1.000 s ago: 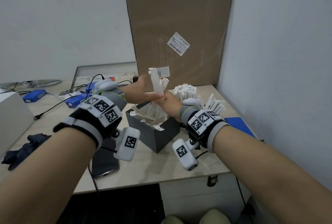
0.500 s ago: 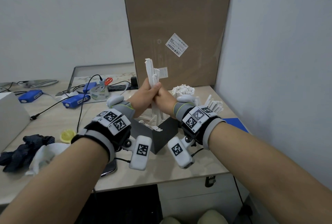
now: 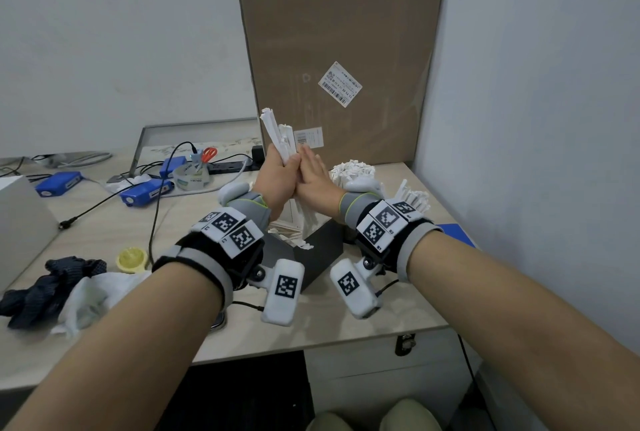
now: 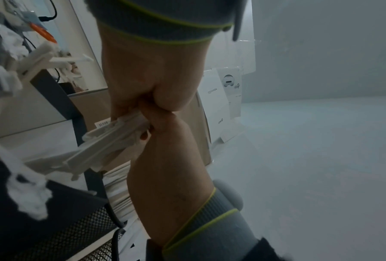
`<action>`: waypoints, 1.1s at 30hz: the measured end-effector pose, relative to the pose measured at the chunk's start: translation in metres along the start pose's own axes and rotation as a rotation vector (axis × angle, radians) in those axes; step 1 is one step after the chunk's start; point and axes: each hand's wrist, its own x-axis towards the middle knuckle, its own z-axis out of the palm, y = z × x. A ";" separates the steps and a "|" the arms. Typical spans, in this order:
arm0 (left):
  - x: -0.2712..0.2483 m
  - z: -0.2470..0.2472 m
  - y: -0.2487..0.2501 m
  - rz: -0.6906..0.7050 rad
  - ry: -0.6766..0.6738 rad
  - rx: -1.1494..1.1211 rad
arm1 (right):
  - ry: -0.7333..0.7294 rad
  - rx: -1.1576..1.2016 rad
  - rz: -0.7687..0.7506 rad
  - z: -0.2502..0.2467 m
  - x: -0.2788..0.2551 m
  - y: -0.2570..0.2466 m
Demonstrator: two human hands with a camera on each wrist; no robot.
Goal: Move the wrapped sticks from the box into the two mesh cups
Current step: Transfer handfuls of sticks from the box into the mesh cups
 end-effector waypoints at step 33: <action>0.018 -0.015 0.059 0.020 0.365 -0.656 | 0.186 0.005 0.002 -0.017 -0.016 0.020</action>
